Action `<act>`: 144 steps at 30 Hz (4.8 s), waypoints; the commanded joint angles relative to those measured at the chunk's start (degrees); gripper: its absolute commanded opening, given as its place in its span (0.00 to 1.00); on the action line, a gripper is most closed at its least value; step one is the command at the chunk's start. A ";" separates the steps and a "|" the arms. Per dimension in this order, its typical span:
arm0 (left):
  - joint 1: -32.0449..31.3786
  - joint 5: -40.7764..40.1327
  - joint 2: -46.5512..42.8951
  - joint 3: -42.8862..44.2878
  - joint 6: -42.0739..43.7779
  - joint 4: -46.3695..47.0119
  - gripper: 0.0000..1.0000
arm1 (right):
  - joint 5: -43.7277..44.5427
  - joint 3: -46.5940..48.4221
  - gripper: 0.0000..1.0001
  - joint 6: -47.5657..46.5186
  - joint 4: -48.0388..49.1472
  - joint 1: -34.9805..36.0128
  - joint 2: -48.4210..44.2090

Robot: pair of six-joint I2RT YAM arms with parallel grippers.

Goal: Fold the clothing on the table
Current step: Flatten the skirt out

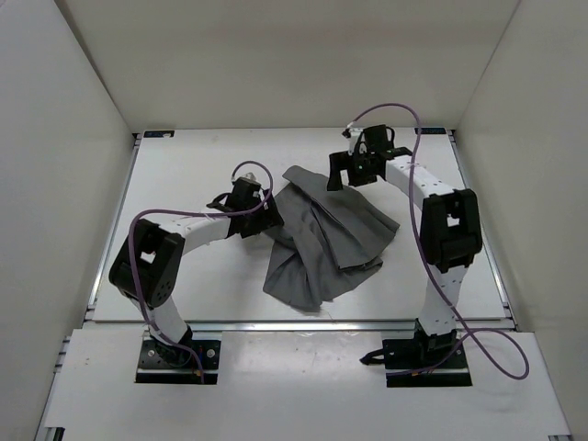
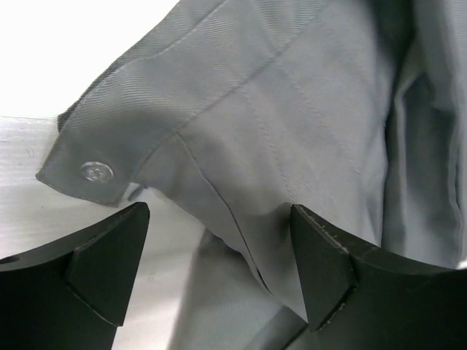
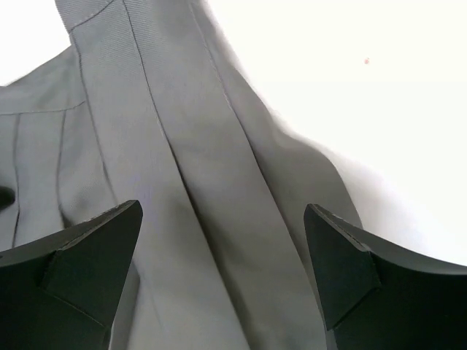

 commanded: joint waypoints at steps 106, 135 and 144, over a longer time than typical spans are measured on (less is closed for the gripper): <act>19.79 10.21 7.85 5.82 12.42 -4.44 0.82 | -4.48 35.35 0.88 -2.61 11.14 7.22 30.26; 18.04 6.43 8.99 16.00 13.55 -8.21 0.00 | -6.15 35.54 0.00 6.89 7.64 -3.85 19.75; 17.15 8.09 3.10 17.52 22.25 -11.64 0.00 | -0.70 10.98 0.00 4.16 2.44 -3.59 -2.30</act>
